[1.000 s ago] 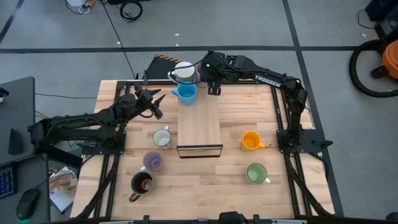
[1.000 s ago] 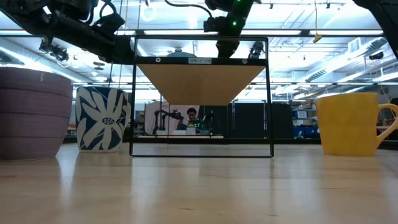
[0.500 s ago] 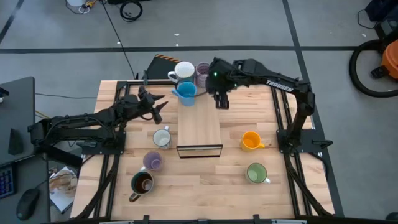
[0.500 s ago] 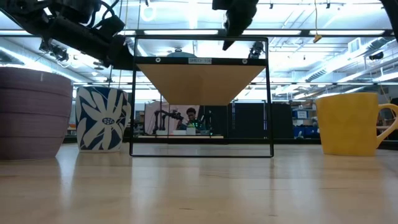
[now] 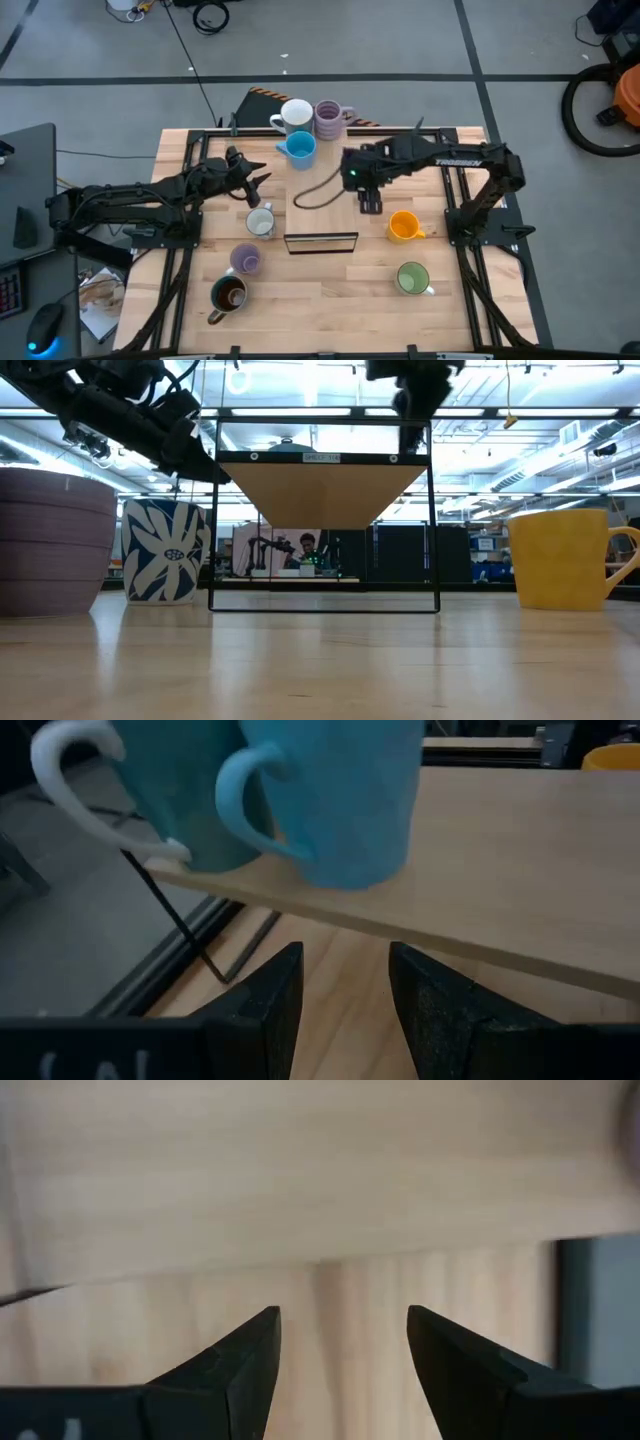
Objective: Place coffee mugs
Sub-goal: Put the yellow mug on the shelf
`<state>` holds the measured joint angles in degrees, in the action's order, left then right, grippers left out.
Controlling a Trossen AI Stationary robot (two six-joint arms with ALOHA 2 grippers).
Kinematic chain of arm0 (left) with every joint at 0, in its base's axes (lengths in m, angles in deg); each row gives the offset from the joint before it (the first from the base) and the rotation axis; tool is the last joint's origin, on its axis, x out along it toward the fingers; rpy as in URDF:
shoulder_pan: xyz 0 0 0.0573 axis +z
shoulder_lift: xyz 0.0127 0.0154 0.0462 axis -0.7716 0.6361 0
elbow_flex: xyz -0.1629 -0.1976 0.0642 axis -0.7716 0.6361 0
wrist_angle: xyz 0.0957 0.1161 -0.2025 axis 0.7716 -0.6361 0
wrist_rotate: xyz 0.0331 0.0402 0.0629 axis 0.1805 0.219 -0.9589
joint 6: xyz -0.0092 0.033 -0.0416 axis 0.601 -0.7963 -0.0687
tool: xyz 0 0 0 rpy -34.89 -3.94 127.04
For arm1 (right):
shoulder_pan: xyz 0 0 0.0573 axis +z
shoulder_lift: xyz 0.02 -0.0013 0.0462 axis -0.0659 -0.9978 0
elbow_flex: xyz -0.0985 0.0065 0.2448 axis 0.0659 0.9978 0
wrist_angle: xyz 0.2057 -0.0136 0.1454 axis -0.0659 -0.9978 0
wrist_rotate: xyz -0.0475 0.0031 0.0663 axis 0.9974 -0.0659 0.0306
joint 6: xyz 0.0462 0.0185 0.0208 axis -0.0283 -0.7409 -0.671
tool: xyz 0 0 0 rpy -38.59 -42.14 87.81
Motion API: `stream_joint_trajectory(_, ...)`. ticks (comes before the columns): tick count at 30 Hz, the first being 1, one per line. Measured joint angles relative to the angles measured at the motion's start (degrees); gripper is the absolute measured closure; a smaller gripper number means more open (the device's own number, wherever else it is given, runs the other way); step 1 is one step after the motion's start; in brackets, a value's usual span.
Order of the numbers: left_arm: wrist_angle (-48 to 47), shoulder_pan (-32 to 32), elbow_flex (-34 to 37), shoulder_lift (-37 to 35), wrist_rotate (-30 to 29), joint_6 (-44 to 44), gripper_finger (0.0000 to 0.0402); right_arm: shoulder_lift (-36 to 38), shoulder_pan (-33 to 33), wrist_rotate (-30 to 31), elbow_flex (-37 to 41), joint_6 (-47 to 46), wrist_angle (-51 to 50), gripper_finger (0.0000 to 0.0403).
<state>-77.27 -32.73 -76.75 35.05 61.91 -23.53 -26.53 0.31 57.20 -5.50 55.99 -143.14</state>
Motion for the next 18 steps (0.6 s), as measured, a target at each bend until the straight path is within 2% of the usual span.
stream_joint_trajectory(8,4.3,-0.1,0.0,0.0,0.0,-0.8,0.0246,5.6,5.2,-1.8,14.1,-12.0,2.5,0.0179)
stream_joint_trajectory(18,6.2,-0.1,0.0,0.0,0.0,-1.0,0.0246,5.8,9.9,-8.5,22.0,-35.6,2.3,0.0179)
